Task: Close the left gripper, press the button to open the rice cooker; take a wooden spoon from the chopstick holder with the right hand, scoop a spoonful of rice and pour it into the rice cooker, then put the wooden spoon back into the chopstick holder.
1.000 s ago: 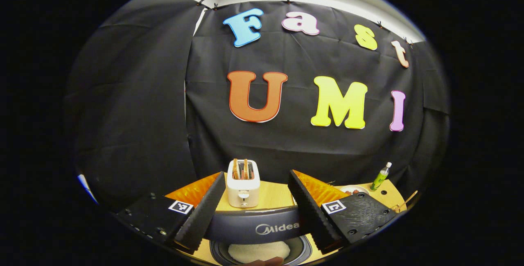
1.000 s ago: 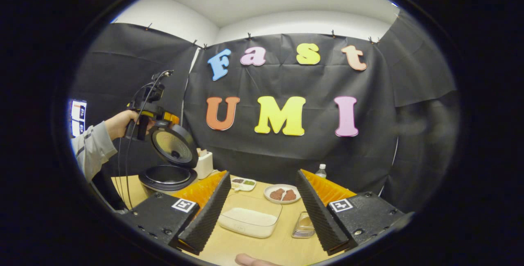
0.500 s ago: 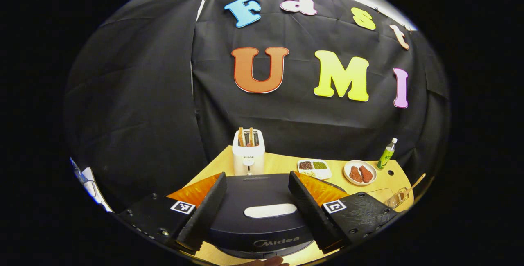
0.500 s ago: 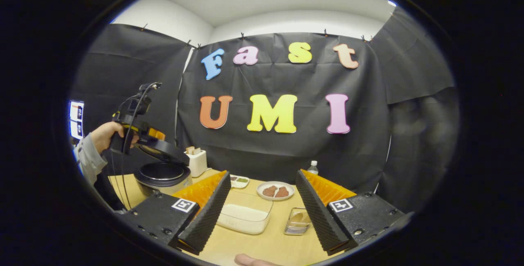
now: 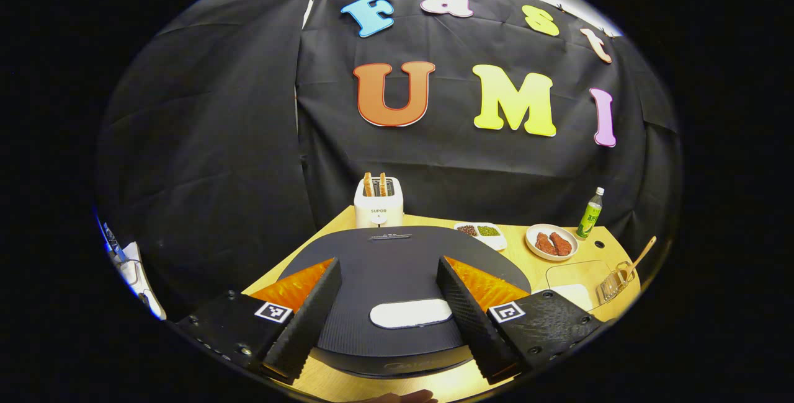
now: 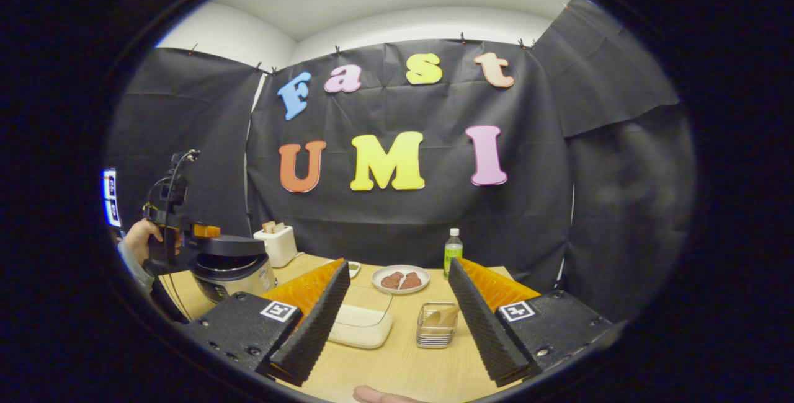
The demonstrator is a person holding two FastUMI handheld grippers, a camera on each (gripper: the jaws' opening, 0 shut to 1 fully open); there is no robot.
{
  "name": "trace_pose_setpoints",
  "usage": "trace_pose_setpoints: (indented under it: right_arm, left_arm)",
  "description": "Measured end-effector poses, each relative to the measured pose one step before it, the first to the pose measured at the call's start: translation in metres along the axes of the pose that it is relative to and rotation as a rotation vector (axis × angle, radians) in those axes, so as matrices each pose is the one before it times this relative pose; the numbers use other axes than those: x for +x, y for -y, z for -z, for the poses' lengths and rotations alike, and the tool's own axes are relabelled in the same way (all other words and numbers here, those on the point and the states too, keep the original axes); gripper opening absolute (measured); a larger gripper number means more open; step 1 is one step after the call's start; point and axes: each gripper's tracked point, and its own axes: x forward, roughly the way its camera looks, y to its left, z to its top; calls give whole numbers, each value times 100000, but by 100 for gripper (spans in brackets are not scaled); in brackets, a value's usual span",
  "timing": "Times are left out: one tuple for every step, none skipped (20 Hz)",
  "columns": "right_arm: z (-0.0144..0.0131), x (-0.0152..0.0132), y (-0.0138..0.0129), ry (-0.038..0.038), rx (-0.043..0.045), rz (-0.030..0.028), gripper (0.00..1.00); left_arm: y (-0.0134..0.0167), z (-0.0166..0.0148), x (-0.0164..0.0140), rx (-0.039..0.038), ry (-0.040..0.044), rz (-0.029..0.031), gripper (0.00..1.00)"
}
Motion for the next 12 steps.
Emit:
trace_pose_setpoints:
  right_arm:
    - [94, 108, 404, -229, 528, 501, 100]
    - [171, 87, 245, -290, 511, 657, 100]
    - [227, 111, 261, -559, 355, 569, 100]
    - [216, 68, 115, -499, 411, 349, 100]
    - [66, 133, -60, -377, 223, -88, 100]
    - [30, 44, -100, -241, 264, -226, 100]
    - [97, 228, -141, -398, 267, -326, 100]
    - [99, 26, -210, -360, 202, -292, 100]
    - [-1, -25, -165, -64, -122, -266, 100]
    - [-21, 58, -148, 43, -485, -111, 100]
    - [-2, 152, -28, -22, -496, 129, 100]
    - [-57, 169, -62, -21, -206, 135, 100]
  left_arm:
    - [22, 421, 64, 357, -112, -37, 100]
    - [-6, 495, 20, -146, -235, -179, 100]
    - [-47, 519, -110, 115, -628, -274, 100]
    - [-21, 585, -39, 300, -658, -354, 100]
    - [-9, 455, 14, 379, -106, -329, 100]
    - [35, 351, -21, 166, -286, -183, 100]
    - [99, 327, -56, -9, -56, -83, 100]
    - [-33, 278, -96, 24, -35, -47, 100]
    - [14, 191, -207, -186, 617, -183, 100]
    - [11, -173, -195, 29, 1474, -47, 100]
    - [77, 216, -89, -206, 649, -309, 100]
    - [-22, 17, -284, -298, 1077, -583, 100]
